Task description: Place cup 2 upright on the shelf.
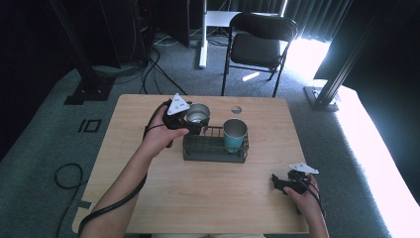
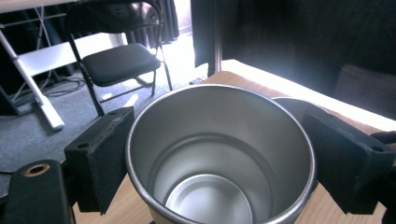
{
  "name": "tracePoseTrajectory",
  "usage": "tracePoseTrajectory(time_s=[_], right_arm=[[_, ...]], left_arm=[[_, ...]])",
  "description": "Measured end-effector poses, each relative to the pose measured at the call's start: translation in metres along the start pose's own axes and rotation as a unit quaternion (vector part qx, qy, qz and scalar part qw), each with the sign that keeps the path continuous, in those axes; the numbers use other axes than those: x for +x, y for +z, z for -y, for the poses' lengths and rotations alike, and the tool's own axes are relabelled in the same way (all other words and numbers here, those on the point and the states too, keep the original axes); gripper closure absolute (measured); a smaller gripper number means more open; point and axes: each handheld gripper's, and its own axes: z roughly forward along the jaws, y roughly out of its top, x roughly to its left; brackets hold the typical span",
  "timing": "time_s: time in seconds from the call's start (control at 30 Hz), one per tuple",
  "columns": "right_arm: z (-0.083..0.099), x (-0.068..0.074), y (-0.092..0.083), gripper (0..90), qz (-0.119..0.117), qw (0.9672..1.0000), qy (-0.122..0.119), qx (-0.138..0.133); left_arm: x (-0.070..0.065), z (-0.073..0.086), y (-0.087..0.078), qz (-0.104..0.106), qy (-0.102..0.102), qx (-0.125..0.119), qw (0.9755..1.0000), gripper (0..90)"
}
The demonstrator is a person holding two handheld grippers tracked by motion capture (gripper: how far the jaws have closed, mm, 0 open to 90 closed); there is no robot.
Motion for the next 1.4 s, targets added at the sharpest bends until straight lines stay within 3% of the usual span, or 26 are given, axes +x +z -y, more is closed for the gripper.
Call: tracePoseTrajectory(time_s=[0.4, 0.6, 0.97, 1.4], right_arm=[[0.0, 0.0, 0.0, 11.2, -0.001, 1.0, 0.001, 0.0], [0.0, -0.001, 0.0, 11.1, -0.003, 1.0, 0.003, -0.001], [0.0, 0.0, 0.0, 11.2, -0.002, 1.0, 0.001, 0.0], [0.0, -0.001, 0.0, 11.1, -0.004, 1.0, 0.004, -0.001]], left_arm=[[-0.005, 0.013, 0.028, 0.009, -0.003, 0.016, 0.9998, 13.9], [-0.009, 0.027, 0.038, 0.012, -0.016, 0.022, 0.9996, 13.9], [-0.013, 0.053, 0.055, 0.023, -0.032, 0.022, 0.999, 13.9], [-0.017, 0.067, 0.068, 0.033, -0.036, 0.038, 0.9981, 13.9]])
